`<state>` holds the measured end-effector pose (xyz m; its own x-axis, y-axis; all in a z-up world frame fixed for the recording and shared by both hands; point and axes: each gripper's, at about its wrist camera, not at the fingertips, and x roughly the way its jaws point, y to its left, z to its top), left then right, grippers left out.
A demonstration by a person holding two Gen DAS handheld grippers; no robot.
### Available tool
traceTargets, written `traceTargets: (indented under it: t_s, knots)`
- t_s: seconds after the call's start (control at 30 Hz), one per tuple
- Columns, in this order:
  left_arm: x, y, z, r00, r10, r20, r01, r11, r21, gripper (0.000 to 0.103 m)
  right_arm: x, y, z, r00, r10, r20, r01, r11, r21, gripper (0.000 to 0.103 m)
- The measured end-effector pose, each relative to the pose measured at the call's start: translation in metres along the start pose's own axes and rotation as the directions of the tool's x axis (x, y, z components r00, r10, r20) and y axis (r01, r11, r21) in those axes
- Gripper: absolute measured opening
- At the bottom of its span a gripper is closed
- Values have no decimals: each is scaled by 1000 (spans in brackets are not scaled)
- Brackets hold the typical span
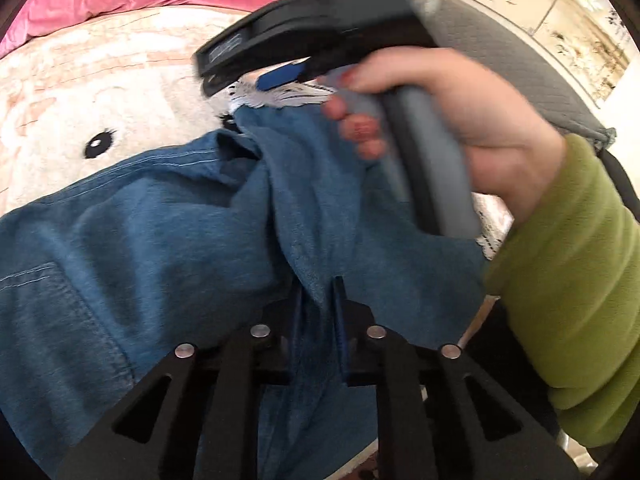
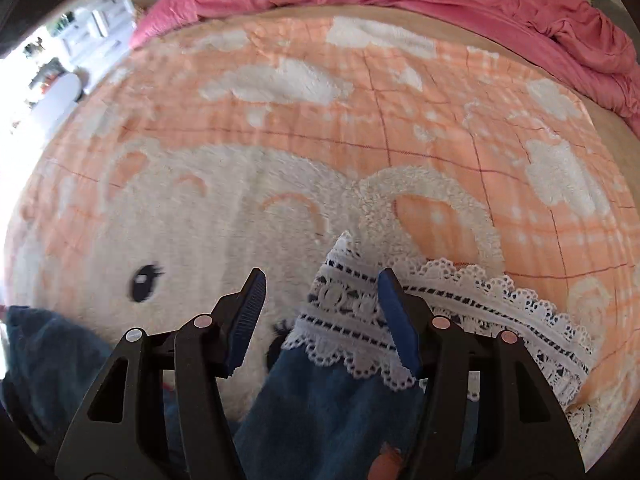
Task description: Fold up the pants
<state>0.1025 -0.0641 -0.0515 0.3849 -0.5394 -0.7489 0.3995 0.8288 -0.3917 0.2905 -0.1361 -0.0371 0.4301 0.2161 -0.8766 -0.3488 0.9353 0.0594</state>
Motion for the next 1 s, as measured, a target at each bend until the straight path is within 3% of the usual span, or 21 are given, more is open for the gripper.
traceTargets:
  t_s: [0.07, 0.13, 0.23, 0.37, 0.57, 0.8, 0.9, 1.0]
  knots:
    - [0, -3, -2, 1000, -17, 7, 17, 1000, 13, 13, 6, -3, -2, 1000, -28, 11, 28, 1000, -8, 13]
    - [0, -1, -3, 1000, -22, 17, 22, 1000, 13, 13, 0, -13, -5, 999, 38, 35, -38, 999, 13, 5]
    - [-3, 4, -2, 999, -12, 42, 12, 1000, 3, 14, -30, -39, -13, 988, 122, 96, -133, 984, 116, 4]
    - [-6, 3, 0, 998, -11, 57, 10, 1000, 24, 15, -88, -71, -39, 976, 114, 183, -150, 969, 198, 4]
    - [-18, -5, -6, 996, 0, 89, -7, 996, 86, 15, -155, -127, -102, 942, 87, 324, -217, 896, 388, 4]
    - [-29, -22, -13, 996, -10, 87, -7, 981, 196, 12, -184, -150, -170, 937, 86, 338, -257, 825, 503, 4]
    - [-39, -30, -19, 997, -32, 73, 14, 970, 242, 12, -196, -152, -190, 943, 80, 323, -245, 824, 510, 4]
    - [-40, -38, -24, 998, -3, 67, -17, 956, 293, 12, -199, -153, -208, 959, 65, 275, -205, 832, 515, 4]
